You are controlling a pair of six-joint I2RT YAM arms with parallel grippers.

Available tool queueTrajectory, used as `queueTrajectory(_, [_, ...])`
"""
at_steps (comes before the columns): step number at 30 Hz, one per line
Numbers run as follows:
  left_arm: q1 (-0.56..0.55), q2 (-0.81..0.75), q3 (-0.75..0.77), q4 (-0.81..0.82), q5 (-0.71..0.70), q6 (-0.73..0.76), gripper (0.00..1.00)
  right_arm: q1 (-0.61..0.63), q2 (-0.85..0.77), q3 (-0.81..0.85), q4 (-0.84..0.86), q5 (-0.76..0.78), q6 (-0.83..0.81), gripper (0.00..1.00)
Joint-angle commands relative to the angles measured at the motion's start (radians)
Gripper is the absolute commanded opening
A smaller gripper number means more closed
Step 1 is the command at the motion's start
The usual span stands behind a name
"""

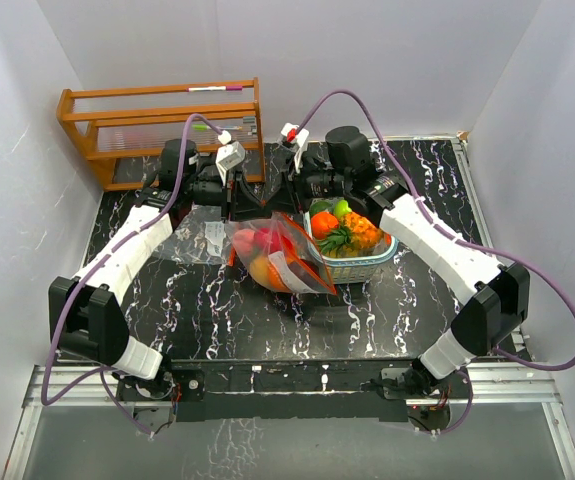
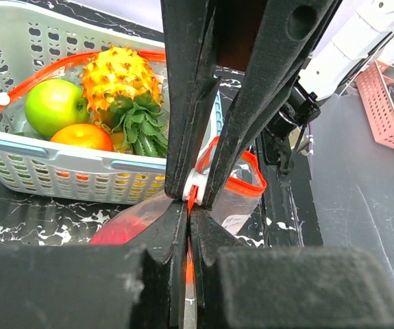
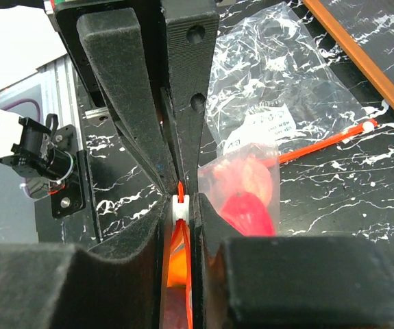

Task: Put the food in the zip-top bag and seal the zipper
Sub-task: Zip the zipper food storage bag at the center of the board.

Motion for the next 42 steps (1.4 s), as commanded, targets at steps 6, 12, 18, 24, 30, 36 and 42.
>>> queueTrajectory(6, [-0.004, -0.045, 0.013, -0.006, 0.023, 0.008, 0.0, 0.003, -0.132, -0.084, 0.043, 0.16, -0.009, 0.09])
queueTrajectory(12, [-0.005, -0.052, 0.031, -0.034, 0.008, 0.028, 0.0, -0.002, -0.204, -0.192, 0.011, 0.257, -0.032, 0.08])
queueTrajectory(18, [-0.004, -0.046, 0.05, -0.021, -0.028, 0.007, 0.0, -0.012, -0.265, -0.261, 0.009, 0.27, -0.027, 0.08])
queueTrajectory(24, [0.025, -0.059, 0.084, -0.038, -0.18, 0.001, 0.0, -0.013, -0.327, -0.337, -0.036, 0.266, -0.015, 0.08])
queueTrajectory(30, [0.091, -0.057, 0.143, -0.062, -0.213, 0.009, 0.0, -0.013, -0.468, -0.476, -0.061, 0.266, 0.034, 0.08])
queueTrajectory(36, [0.14, -0.026, 0.224, -0.089, -0.235, 0.015, 0.0, -0.013, -0.595, -0.572, -0.078, 0.276, 0.089, 0.08])
queueTrajectory(42, [0.163, -0.016, 0.254, -0.063, -0.215, -0.01, 0.0, -0.013, -0.639, -0.582, -0.103, 0.271, 0.105, 0.08])
